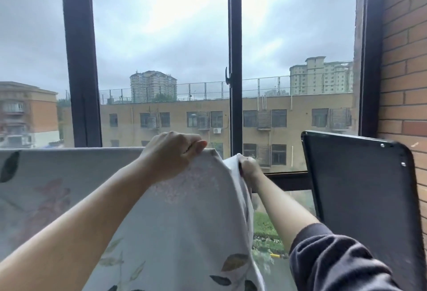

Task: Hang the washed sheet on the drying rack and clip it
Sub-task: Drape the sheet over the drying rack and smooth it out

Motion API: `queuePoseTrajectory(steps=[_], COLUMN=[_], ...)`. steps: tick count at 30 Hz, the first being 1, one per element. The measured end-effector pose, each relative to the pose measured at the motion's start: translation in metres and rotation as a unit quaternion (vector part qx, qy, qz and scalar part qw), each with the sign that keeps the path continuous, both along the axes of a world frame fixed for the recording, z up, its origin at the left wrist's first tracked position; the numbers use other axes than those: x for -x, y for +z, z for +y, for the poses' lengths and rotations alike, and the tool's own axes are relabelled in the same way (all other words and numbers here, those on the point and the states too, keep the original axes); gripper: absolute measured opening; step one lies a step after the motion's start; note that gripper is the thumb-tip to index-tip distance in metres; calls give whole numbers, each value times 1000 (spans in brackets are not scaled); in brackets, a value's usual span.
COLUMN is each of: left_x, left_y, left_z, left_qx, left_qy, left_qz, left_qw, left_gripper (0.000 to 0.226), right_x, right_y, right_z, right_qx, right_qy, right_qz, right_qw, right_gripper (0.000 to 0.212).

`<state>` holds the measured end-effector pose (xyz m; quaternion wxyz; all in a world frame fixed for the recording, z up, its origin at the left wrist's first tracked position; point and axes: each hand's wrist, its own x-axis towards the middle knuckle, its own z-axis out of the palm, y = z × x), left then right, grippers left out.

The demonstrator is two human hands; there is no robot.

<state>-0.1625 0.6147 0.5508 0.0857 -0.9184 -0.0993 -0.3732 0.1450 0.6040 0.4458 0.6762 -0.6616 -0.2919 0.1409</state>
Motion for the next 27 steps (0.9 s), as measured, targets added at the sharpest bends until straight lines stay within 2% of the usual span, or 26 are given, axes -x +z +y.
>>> queuePoseTrajectory(steps=[1, 4, 8, 10, 12, 14, 16, 18, 20, 23, 25, 27], left_x=[1, 3, 7, 8, 6, 5, 5, 10, 22, 46, 62, 76], left_y=[0, 2, 3, 4, 4, 3, 2, 2, 1, -6, -12, -18], left_z=[0, 2, 1, -2, -5, -7, -5, 2, 12, 30, 42, 57], left_qx=[1, -1, 12, 26, 32, 29, 53, 100, 101, 36, 3, -32], left_qy=[-6, -17, -37, -39, -39, -37, -52, -64, -35, 56, 93, 108], left_qz=[-1, 3, 17, 24, 28, 21, -13, -79, -117, -123, -122, -133], left_qw=[1000, 1000, 999, 999, 998, 999, 997, 990, 987, 990, 988, 985], left_gripper=[42, 40, 34, 33, 33, 34, 29, 25, 28, 43, 48, 46], right_x=[9, 67, 83, 64, 56, 75, 104, 129, 159, 199, 221, 232], right_y=[-9, -24, -38, -45, -29, 13, 57, 83, 97, 106, 100, 90], right_z=[8, -4, -20, -21, -28, -50, -73, -92, -104, -98, -85, -74], right_qx=[26, 61, 147, 167, 188, 166, 86, 37, 17, 65, 121, 125], right_qy=[41, 131, 199, 218, 218, 155, 139, 158, 172, 117, 36, -76], right_qz=[-9, 20, 32, 0, -59, -93, -126, -194, -246, -403, -522, -601], right_qw=[999, 989, 968, 962, 956, 969, 979, 967, 954, 905, 843, 786], right_gripper=[45, 27, 30, 26, 38, 42, 37, 36, 38, 40, 41, 42])
